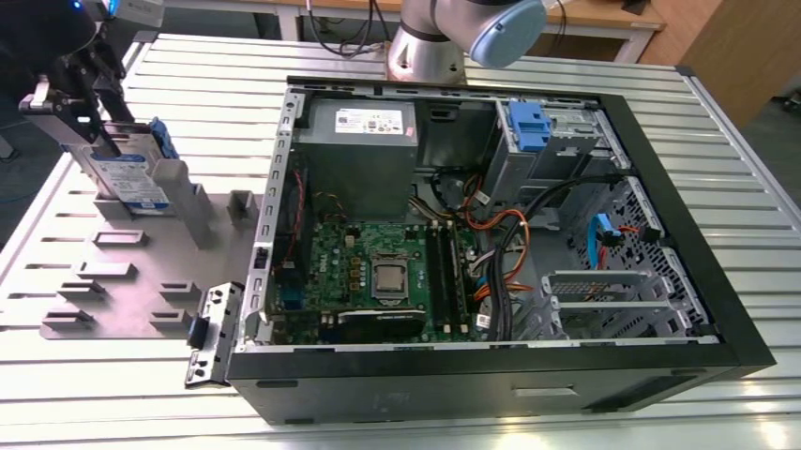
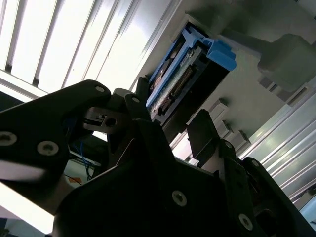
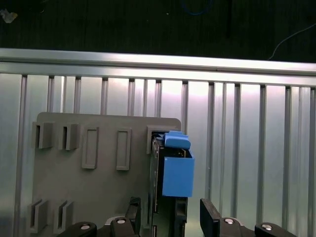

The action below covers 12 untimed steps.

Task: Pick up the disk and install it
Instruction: 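Pick up the disk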

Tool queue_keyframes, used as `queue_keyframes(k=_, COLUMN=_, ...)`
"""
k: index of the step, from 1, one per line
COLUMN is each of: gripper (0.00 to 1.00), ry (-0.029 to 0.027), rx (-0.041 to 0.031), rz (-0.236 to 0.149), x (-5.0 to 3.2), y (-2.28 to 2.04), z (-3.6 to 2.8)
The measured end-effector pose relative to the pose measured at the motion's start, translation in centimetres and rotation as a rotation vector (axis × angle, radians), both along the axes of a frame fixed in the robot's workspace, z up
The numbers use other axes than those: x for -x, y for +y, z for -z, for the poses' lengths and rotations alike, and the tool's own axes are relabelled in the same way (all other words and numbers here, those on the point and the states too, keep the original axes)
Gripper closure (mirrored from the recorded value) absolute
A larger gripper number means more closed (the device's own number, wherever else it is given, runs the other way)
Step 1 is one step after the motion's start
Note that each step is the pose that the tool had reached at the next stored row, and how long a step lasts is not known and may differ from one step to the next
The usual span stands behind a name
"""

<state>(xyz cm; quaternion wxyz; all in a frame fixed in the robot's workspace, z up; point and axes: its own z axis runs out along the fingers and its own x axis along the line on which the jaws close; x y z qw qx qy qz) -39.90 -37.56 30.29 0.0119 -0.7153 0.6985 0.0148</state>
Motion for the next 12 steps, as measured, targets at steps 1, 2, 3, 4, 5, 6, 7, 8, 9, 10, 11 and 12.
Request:
queue_keyframes(k=1, gripper=0.41, ry=0.0000, rx=0.0000, rz=0.000, x=0.00, y=0.01, z=0.00)
queue_keyframes(k=2, gripper=0.41, ry=-0.0001, rx=0.0000, rz=0.000, x=0.00, y=0.01, z=0.01)
queue_keyframes(k=3, gripper=0.41, ry=-0.0001, rx=0.0000, rz=0.000, x=0.00, y=0.01, z=0.01)
queue_keyframes(k=4, gripper=0.41, ry=-0.0001, rx=0.0000, rz=0.000, x=0.00, y=0.02, z=0.01)
queue_keyframes(k=5, gripper=0.41, ry=-0.0001, rx=0.0000, rz=0.000, x=0.00, y=0.02, z=0.01)
queue_keyframes(k=6, gripper=0.41, ry=-0.0001, rx=0.0000, rz=0.000, x=0.00, y=0.02, z=0.01)
queue_keyframes(k=7, gripper=0.41, ry=-0.0001, rx=0.0000, rz=0.000, x=0.00, y=0.03, z=0.01)
queue_keyframes(k=8, gripper=0.41, ry=0.0000, rx=0.0000, rz=0.000, x=0.00, y=0.03, z=0.02)
queue_keyframes(k=9, gripper=0.41, ry=-0.0001, rx=0.0000, rz=0.000, x=0.00, y=0.03, z=0.02)
queue_keyframes(k=10, gripper=0.41, ry=0.0000, rx=0.0000, rz=0.000, x=0.00, y=0.04, z=0.02)
queue_keyframes(k=11, gripper=0.42, ry=0.0000, rx=0.0000, rz=0.000, x=0.00, y=0.04, z=0.02)
queue_keyframes(k=12, gripper=0.42, ry=0.0000, rx=0.0000, rz=0.000, x=0.00, y=0.04, z=0.02)
